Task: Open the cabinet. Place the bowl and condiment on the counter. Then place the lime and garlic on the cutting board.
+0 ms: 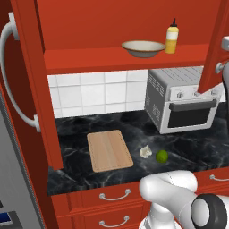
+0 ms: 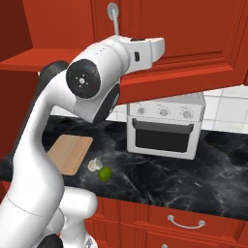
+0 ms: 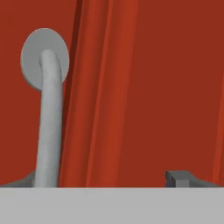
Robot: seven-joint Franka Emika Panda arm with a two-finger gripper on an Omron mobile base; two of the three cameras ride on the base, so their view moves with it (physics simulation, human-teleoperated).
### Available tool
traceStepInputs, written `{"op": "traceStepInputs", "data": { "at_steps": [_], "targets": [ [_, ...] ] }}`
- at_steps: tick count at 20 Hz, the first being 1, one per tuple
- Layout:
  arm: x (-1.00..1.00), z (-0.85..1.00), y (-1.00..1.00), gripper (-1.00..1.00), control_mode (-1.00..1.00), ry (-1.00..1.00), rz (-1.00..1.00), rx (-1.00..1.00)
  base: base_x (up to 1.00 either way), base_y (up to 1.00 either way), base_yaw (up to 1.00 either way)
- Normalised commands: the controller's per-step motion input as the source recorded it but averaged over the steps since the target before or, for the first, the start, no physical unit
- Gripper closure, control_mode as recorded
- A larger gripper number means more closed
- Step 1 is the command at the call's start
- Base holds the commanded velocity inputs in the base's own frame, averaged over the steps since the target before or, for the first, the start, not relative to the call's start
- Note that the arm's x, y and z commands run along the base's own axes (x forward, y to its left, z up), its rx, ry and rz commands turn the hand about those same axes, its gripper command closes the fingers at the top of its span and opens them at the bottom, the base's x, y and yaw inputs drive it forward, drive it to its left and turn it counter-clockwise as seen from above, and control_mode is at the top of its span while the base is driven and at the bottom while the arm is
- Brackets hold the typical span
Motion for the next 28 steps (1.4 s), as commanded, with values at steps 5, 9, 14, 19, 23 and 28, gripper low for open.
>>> {"op": "traceStepInputs", "data": {
  "at_steps": [5, 9, 14, 19, 23, 28],
  "targets": [
    [-0.23, 0.11, -0.01, -1.0, -1.0, 0.16, 0.1, -0.07, 0.0, 0.0, 0.0],
    [-0.4, 0.07, 0.0, -1.0, -1.0, 0.19, 0.11, -0.06, 0.0, 0.0, 0.0],
    [-0.53, 0.07, 0.0, -1.0, -1.0, 0.13, 0.08, -0.01, 0.0, 0.0, 0.0],
    [-0.75, 0.0, 0.15, -1.0, -1.0, 0.12, 0.05, -0.06, 0.0, 0.0, 0.0],
    [-0.84, -0.1, 0.35, -1.0, -1.0, 0.18, 0.05, -0.11, 0.0, 0.0, 0.0],
    [-0.79, -0.26, 0.45, -1.0, -1.0, 0.21, 0.04, -0.16, 0.0, 0.0, 0.0]
  ]
}}
